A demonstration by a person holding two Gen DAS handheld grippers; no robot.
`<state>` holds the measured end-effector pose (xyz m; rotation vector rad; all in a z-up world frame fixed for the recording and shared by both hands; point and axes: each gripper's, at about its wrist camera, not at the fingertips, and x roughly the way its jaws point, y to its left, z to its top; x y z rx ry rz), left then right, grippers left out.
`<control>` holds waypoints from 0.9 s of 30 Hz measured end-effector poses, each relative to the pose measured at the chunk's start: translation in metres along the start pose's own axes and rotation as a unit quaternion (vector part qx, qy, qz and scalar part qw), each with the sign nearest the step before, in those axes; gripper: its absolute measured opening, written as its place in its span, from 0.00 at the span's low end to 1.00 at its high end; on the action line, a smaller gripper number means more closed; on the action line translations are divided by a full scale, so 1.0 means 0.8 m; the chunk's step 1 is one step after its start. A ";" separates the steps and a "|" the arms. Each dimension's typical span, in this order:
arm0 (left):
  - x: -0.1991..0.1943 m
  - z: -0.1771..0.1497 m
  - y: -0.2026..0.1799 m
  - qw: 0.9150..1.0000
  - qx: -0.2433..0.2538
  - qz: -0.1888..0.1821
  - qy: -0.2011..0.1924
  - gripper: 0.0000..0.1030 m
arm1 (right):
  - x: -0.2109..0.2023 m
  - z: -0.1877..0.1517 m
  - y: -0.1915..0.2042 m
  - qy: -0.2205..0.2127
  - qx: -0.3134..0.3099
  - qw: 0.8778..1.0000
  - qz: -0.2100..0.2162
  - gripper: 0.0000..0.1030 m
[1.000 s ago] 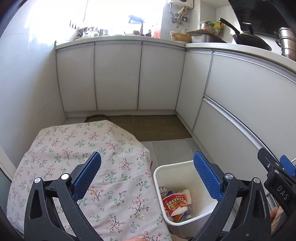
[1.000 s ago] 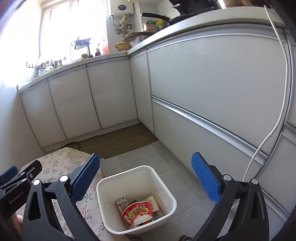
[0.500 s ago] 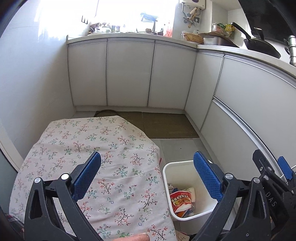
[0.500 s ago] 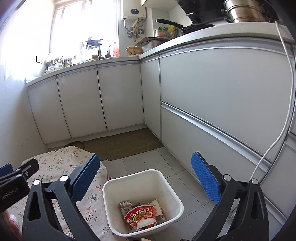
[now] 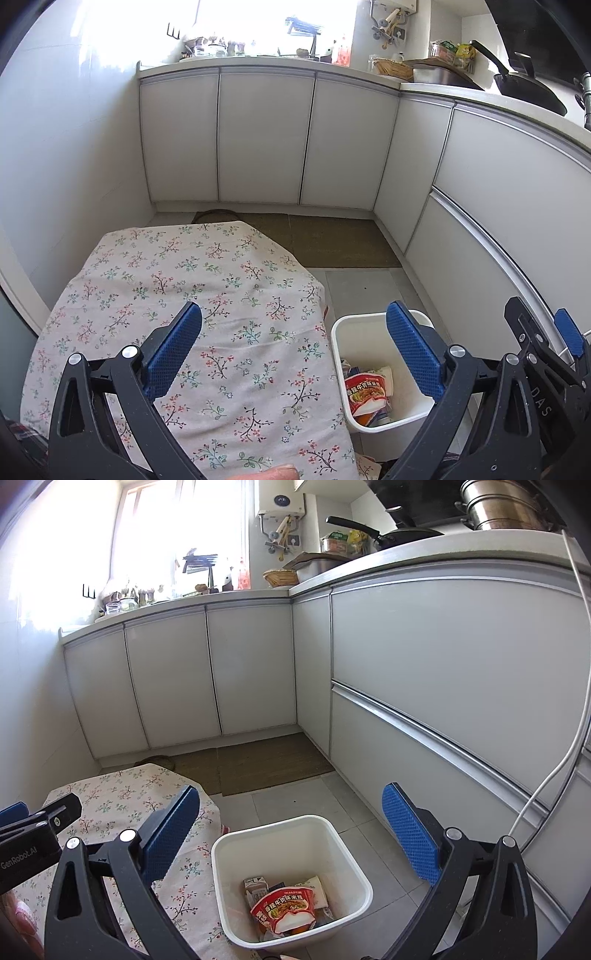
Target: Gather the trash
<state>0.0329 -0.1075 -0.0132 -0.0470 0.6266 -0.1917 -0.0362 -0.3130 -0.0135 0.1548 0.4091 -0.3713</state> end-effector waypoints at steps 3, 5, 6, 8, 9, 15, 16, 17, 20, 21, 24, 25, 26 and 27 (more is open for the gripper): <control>0.001 0.000 0.000 1.000 0.001 -0.003 0.001 0.93 | 0.000 0.000 0.000 0.000 0.000 1.000 0.000 0.93; 0.001 0.000 -0.001 1.000 0.002 -0.003 0.002 0.93 | 0.000 -0.001 0.000 0.000 0.001 1.000 0.001 0.93; 0.001 0.000 -0.002 1.000 0.002 -0.003 0.003 0.93 | 0.000 -0.001 0.000 -0.001 0.002 1.000 0.001 0.93; 0.000 0.000 -0.002 1.000 0.002 -0.004 0.004 0.93 | -0.001 -0.001 0.000 -0.001 0.002 1.000 0.001 0.93; 0.000 0.000 -0.002 1.000 0.003 -0.004 0.004 0.93 | -0.001 -0.001 0.000 -0.001 0.002 1.000 0.001 0.93; -0.001 0.000 -0.003 1.000 0.007 -0.004 0.002 0.93 | -0.002 -0.002 0.001 0.000 0.002 1.000 0.002 0.93; -0.001 -0.001 -0.003 1.000 0.007 -0.004 0.002 0.93 | -0.002 -0.002 0.001 0.000 0.002 1.000 0.002 0.93; -0.001 -0.002 -0.003 1.000 0.007 -0.004 0.003 0.93 | -0.002 -0.002 0.001 0.000 0.003 1.000 0.002 0.93; -0.001 -0.002 -0.003 1.000 0.006 -0.005 0.004 0.93 | -0.002 -0.003 0.001 0.001 0.004 1.000 0.003 0.93; -0.001 -0.002 -0.003 1.000 0.006 -0.005 0.004 0.93 | -0.002 -0.002 0.001 0.001 0.004 1.000 0.003 0.93; -0.001 -0.002 -0.003 1.000 0.006 -0.005 0.004 0.93 | -0.002 -0.003 0.003 0.002 0.003 1.000 0.003 0.93; -0.001 -0.002 -0.002 1.000 0.006 -0.005 0.004 0.93 | -0.002 -0.003 0.003 0.003 0.003 1.000 0.004 0.93; -0.001 -0.002 -0.002 1.000 0.007 -0.005 0.004 0.93 | -0.003 -0.003 0.003 0.003 0.003 1.000 0.004 0.93; -0.001 -0.002 -0.002 1.000 0.007 -0.005 0.004 0.93 | -0.003 -0.003 0.004 0.003 0.003 1.000 0.003 0.93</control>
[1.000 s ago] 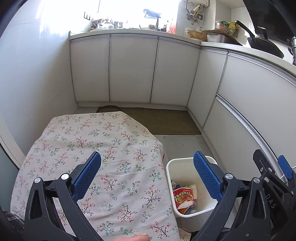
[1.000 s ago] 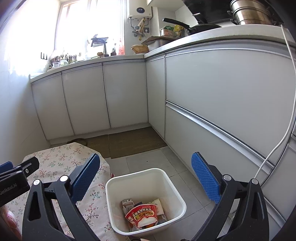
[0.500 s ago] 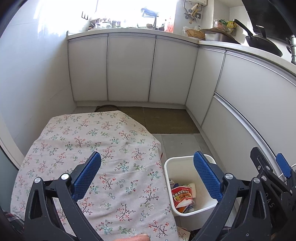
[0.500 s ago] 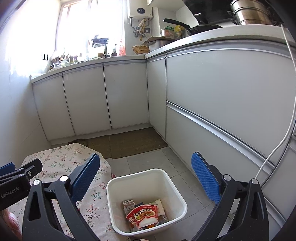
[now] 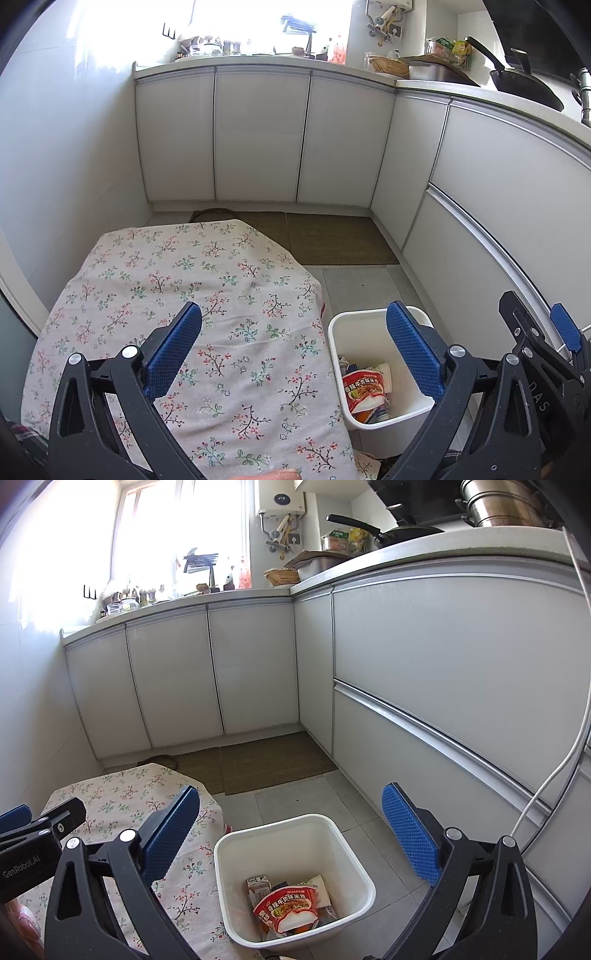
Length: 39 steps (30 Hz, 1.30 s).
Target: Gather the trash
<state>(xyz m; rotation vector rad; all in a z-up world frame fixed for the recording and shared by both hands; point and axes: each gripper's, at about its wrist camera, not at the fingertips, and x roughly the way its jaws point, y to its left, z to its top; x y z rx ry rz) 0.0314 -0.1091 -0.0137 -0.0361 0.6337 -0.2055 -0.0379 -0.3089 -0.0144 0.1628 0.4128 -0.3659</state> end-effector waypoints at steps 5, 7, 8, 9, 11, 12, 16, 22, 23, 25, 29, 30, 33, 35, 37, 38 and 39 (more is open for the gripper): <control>0.000 -0.001 0.001 1.000 0.000 0.000 0.001 0.93 | 0.000 0.000 -0.001 0.001 0.001 1.000 0.000 0.93; 0.000 -0.001 0.001 1.000 -0.001 0.000 0.001 0.93 | 0.001 0.000 -0.001 0.001 0.001 1.000 0.001 0.93; 0.000 -0.001 0.001 1.000 -0.001 0.000 0.001 0.93 | 0.000 0.000 -0.001 0.001 0.000 1.000 0.000 0.93; 0.000 -0.001 0.001 1.000 0.000 -0.001 0.001 0.93 | 0.000 0.000 0.000 0.001 0.000 1.000 0.000 0.93; 0.000 -0.001 0.001 1.000 0.000 0.000 0.001 0.93 | 0.001 0.000 -0.001 0.002 0.000 1.000 0.000 0.93; 0.001 -0.001 0.001 1.000 -0.001 0.000 0.001 0.93 | 0.002 0.001 -0.001 0.003 0.000 1.000 0.001 0.93; 0.001 -0.002 0.001 1.000 -0.001 0.000 0.004 0.93 | 0.003 0.000 0.000 0.005 -0.001 1.000 0.001 0.93; 0.004 -0.002 0.002 1.000 -0.005 0.000 0.007 0.93 | 0.004 0.000 -0.001 0.006 -0.001 1.000 0.001 0.93; 0.004 -0.002 0.002 1.000 -0.005 0.000 0.008 0.93 | 0.004 0.000 -0.001 0.006 -0.001 1.000 0.001 0.93; 0.005 -0.003 0.002 1.000 -0.006 0.000 0.010 0.93 | 0.004 0.000 -0.001 0.007 -0.001 1.000 0.001 0.93; 0.005 -0.003 0.001 1.000 -0.006 0.000 0.010 0.93 | 0.005 -0.003 0.000 0.008 -0.002 1.000 0.001 0.93; 0.005 -0.003 0.001 1.000 -0.006 0.000 0.010 0.93 | 0.005 -0.003 0.000 0.008 -0.002 1.000 0.001 0.93; 0.005 -0.004 0.001 1.000 -0.006 -0.001 0.009 0.92 | 0.006 -0.004 -0.001 0.009 -0.001 1.000 0.002 0.93; 0.005 -0.006 0.001 1.000 -0.005 -0.006 0.007 0.91 | 0.006 -0.004 -0.001 0.010 -0.001 1.000 0.002 0.93; 0.006 -0.007 0.002 1.000 -0.004 -0.012 0.007 0.88 | 0.006 -0.004 -0.001 0.010 -0.002 1.000 0.002 0.93; 0.006 -0.008 0.001 1.000 -0.003 -0.013 0.006 0.87 | 0.006 -0.004 -0.001 0.010 -0.002 1.000 0.002 0.93; 0.006 -0.008 0.001 1.000 -0.002 -0.016 0.005 0.84 | 0.006 -0.004 -0.001 0.010 -0.002 1.000 0.001 0.93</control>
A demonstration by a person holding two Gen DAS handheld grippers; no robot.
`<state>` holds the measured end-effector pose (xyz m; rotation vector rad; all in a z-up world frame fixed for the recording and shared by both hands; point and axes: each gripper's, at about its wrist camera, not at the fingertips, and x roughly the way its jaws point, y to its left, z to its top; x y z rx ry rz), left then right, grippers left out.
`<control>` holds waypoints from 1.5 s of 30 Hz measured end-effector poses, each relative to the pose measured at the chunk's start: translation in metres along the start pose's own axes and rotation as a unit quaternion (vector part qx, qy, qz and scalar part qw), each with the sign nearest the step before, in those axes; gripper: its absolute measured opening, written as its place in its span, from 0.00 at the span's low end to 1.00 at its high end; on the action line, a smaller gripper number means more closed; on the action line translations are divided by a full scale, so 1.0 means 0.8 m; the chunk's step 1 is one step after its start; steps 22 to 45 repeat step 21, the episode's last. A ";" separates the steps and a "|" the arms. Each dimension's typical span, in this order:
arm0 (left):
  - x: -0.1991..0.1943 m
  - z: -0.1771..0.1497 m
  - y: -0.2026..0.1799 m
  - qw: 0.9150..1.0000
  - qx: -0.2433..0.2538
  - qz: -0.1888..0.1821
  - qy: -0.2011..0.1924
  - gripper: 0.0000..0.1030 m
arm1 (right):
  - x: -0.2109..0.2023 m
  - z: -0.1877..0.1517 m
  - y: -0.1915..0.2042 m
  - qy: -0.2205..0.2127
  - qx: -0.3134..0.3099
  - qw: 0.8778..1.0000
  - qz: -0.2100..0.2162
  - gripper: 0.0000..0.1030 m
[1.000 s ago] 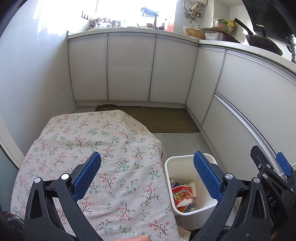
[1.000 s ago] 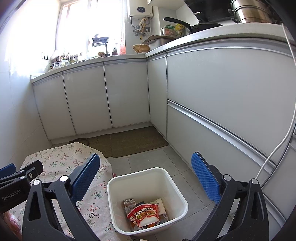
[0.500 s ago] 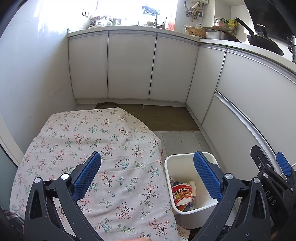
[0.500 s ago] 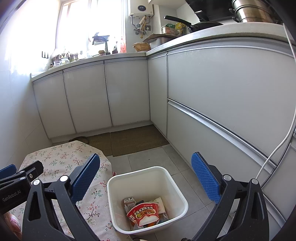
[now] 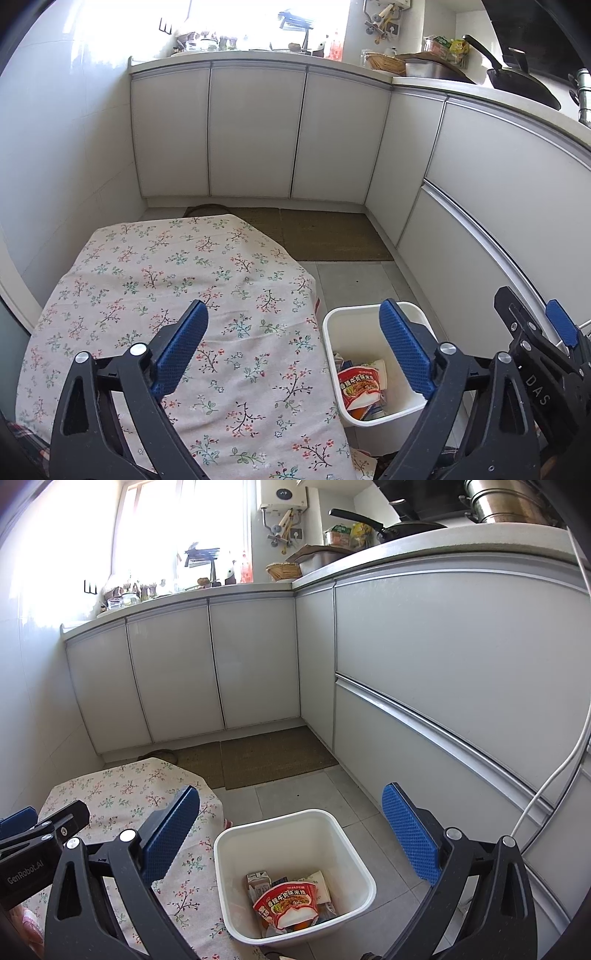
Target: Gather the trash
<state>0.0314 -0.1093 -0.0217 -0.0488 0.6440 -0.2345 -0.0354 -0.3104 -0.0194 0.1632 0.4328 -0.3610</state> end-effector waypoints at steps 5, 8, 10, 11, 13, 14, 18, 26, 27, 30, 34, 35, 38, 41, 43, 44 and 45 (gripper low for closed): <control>-0.001 -0.003 -0.006 1.000 0.012 -0.012 -0.004 0.80 | 0.001 -0.001 -0.001 0.001 0.002 1.000 -0.002 0.93; 0.001 -0.003 -0.005 1.000 0.007 -0.017 0.000 0.80 | 0.002 -0.002 -0.001 0.001 0.002 1.000 -0.004 0.93; 0.001 -0.003 -0.004 1.000 0.005 -0.016 0.001 0.79 | 0.002 -0.002 -0.002 0.002 0.003 1.000 -0.004 0.93; 0.001 -0.003 -0.003 1.000 0.003 -0.017 0.001 0.79 | 0.002 -0.003 -0.002 0.001 0.003 1.000 -0.004 0.93; 0.000 -0.002 -0.002 1.000 -0.001 -0.017 0.001 0.81 | 0.002 -0.002 -0.002 0.001 0.003 1.000 -0.004 0.93; 0.000 -0.001 -0.001 1.000 -0.003 -0.016 0.002 0.82 | 0.002 -0.003 -0.002 0.001 0.002 1.000 -0.004 0.93; 0.000 0.002 0.001 1.000 -0.011 -0.010 0.009 0.93 | 0.001 -0.001 0.000 0.000 -0.001 1.000 -0.002 0.93; -0.002 0.003 0.002 1.000 -0.010 -0.003 0.005 0.93 | 0.001 -0.001 0.000 0.001 -0.002 1.000 -0.002 0.93; -0.002 0.003 0.002 1.000 -0.010 -0.003 0.005 0.93 | 0.001 -0.001 0.000 0.001 -0.002 1.000 -0.002 0.93; -0.002 0.003 0.002 1.000 -0.010 -0.003 0.005 0.93 | 0.001 -0.001 0.000 0.001 -0.002 1.000 -0.002 0.93; -0.002 0.003 0.002 1.000 -0.010 -0.003 0.005 0.93 | 0.001 -0.001 0.000 0.001 -0.002 1.000 -0.002 0.93; -0.002 0.003 0.002 1.000 -0.010 -0.003 0.005 0.93 | 0.001 -0.001 0.000 0.001 -0.002 1.000 -0.002 0.93; -0.002 0.003 0.002 1.000 -0.010 -0.003 0.005 0.93 | 0.001 -0.001 0.000 0.001 -0.002 1.000 -0.002 0.93; -0.002 0.003 0.002 1.000 -0.010 -0.003 0.005 0.93 | 0.001 -0.001 0.000 0.001 -0.002 1.000 -0.002 0.93; -0.002 0.003 0.002 1.000 -0.010 -0.003 0.005 0.93 | 0.001 -0.001 0.000 0.001 -0.002 1.000 -0.002 0.93; -0.002 0.003 0.002 1.000 -0.010 -0.003 0.005 0.93 | 0.001 -0.001 0.000 0.001 -0.002 1.000 -0.002 0.93; -0.002 0.003 0.002 1.000 -0.010 -0.003 0.005 0.93 | 0.001 -0.001 0.000 0.001 -0.002 1.000 -0.002 0.93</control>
